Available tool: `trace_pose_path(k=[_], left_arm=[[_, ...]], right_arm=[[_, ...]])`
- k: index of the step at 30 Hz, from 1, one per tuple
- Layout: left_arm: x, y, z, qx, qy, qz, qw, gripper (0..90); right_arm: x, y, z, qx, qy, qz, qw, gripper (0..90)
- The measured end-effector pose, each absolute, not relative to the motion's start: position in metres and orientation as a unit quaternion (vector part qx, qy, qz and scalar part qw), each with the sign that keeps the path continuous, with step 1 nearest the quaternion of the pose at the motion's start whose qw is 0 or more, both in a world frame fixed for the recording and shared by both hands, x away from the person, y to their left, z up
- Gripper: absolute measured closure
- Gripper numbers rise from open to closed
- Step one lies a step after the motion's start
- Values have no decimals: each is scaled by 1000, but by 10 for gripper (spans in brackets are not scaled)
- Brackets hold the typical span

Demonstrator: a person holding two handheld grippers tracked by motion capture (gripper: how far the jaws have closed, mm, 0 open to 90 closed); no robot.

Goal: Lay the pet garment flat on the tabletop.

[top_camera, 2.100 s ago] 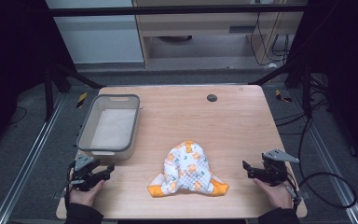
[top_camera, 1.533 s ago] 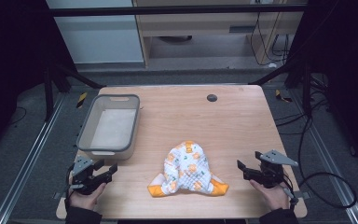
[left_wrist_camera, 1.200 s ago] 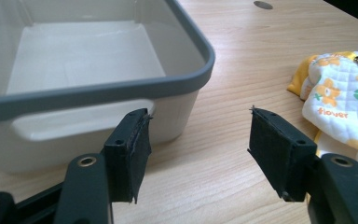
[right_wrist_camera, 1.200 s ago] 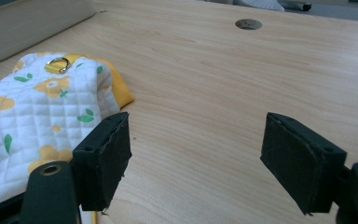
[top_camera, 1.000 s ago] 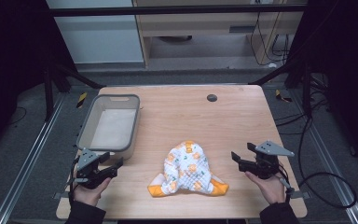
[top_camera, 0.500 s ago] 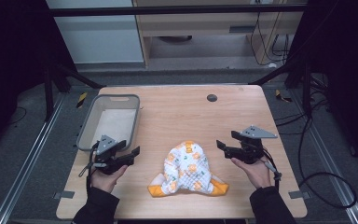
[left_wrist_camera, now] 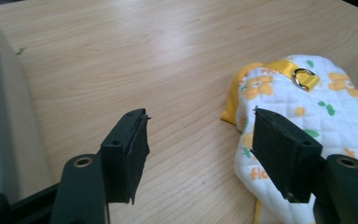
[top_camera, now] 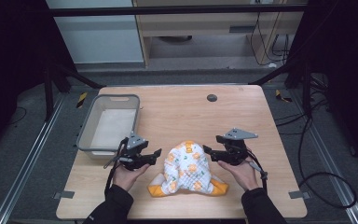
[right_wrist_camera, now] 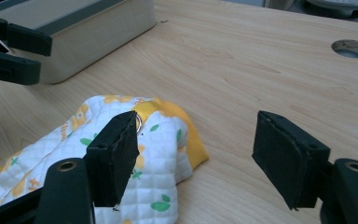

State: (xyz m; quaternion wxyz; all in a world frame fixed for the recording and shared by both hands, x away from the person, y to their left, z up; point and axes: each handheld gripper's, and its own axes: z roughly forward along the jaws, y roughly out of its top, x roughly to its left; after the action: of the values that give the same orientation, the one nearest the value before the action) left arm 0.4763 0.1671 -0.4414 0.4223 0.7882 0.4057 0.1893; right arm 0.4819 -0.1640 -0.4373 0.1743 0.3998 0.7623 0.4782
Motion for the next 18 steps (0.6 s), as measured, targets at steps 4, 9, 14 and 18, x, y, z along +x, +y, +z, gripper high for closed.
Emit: trace_pose_path(k=[4,9,14,18], left_arm=[[482,159,-447,793,403,180,420,365],[487,149,-456,809,391,162,408,382],[488,142,-467,819,384,143,402,409],[489,137,-476,836,371,125,384,474]], right_arm=[[483,-158,-444,396,770,472,165,313],[485,-152,-458,396,781,458,152,321],[486,-147,-471,395,792,446,134,363],[486,-145,-476,389,800,439,124,415]])
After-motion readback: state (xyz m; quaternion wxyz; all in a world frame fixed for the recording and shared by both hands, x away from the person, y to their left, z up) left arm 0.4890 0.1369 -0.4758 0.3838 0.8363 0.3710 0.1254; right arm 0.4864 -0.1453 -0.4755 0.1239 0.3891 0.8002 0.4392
